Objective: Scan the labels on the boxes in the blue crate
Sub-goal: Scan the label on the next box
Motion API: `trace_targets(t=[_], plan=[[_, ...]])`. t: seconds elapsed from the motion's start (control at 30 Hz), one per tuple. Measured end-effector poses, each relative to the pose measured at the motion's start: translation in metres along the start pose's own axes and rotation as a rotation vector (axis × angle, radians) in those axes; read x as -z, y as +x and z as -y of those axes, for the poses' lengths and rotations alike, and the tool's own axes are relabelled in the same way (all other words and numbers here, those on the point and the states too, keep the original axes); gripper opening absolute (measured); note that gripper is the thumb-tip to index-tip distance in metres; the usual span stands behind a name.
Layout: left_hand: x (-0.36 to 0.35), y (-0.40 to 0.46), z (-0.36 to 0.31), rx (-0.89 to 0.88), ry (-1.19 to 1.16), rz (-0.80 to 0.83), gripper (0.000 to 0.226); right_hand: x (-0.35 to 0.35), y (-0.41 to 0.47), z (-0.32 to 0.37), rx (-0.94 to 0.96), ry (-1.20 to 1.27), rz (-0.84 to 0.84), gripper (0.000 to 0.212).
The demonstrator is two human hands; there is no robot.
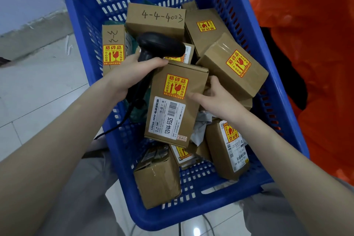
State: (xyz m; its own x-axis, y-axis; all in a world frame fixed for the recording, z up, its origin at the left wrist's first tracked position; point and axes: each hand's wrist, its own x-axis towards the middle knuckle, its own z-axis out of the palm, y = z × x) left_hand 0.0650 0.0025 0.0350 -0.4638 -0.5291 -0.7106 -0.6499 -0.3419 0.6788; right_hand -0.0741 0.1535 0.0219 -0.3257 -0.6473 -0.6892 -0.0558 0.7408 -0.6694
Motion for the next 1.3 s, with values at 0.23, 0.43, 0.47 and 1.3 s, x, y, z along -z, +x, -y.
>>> trace_targets(t=[0.23, 0.43, 0.47, 1.3], plan=[[0.003, -0.001, -0.018, -0.104, -0.085, -0.088, 0.019, 0.017, -0.002, 0.013, 0.227, 0.063, -0.096, 0.057], [0.004, -0.001, -0.029, -0.167, -0.203, -0.137, 0.051, 0.032, -0.004, 0.022, 0.288, 0.176, -0.138, 0.049], [0.003, -0.001, -0.03, -0.177, -0.213, -0.147, 0.049, 0.034, -0.003, 0.022, 0.283, 0.174, -0.164, 0.054], [-0.013, 0.003, -0.05, -0.119, -0.293, -0.074, 0.046, 0.073, -0.001, 0.027, 0.139, 0.768, -0.599, 0.04]])
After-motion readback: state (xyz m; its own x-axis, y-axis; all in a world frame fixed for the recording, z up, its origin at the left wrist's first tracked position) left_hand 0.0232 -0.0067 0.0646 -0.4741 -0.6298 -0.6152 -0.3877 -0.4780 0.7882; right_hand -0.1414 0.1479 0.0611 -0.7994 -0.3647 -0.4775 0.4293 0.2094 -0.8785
